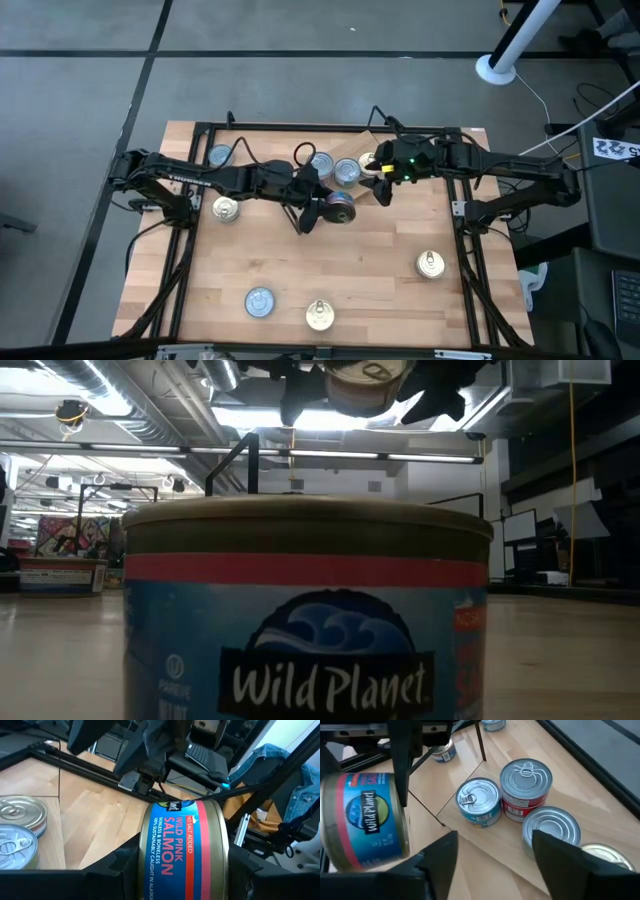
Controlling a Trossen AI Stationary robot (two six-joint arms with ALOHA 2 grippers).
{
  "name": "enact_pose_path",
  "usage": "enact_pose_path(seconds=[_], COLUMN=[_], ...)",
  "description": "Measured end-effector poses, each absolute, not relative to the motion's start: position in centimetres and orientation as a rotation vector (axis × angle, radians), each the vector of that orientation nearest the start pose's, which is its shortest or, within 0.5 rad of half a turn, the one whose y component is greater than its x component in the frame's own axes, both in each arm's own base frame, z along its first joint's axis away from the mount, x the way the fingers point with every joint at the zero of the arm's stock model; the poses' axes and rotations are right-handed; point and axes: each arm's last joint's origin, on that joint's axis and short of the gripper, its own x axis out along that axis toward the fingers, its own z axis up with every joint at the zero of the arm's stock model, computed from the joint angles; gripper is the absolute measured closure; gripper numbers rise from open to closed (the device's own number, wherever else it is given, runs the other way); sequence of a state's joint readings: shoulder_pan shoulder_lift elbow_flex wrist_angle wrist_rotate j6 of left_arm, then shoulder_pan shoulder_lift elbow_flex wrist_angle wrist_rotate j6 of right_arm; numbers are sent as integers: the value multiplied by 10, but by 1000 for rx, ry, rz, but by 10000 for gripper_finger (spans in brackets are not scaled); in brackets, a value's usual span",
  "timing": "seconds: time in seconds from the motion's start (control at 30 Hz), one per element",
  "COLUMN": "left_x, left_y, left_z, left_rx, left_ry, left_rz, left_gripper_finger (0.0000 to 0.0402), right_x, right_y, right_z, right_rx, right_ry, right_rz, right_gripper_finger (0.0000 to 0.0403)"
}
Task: Stack canned seafood by type on shelf
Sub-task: Stack the blue and pink tuna can on the shelf on top of the other blue and pink tuna can
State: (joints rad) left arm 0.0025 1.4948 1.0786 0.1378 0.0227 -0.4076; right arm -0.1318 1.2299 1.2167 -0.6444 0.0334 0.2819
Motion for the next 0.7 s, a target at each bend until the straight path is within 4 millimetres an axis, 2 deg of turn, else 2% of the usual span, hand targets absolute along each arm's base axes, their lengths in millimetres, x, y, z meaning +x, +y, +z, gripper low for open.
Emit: enact_pose_path(seconds=[0.13,0.27,0.47,0.7], left_x=[341,341,342,342], left_y=[0,0,0,-5], left_z=[296,296,297,298], left_rx=[-409,-409,-387,-382], left_ry=[278,277,269,263], left_rz=[37,37,32,16], left_gripper_finger=[213,203,213,206], right_x=[252,250,253,255], right_y=[-34,-30,-24,-24], right_z=[351,355,362,364], right_rx=[335,373,424,423], right_ry=[615,603,564,536], right_rz=[-249,-132,95,118], right_gripper_finger=[113,95,96,97])
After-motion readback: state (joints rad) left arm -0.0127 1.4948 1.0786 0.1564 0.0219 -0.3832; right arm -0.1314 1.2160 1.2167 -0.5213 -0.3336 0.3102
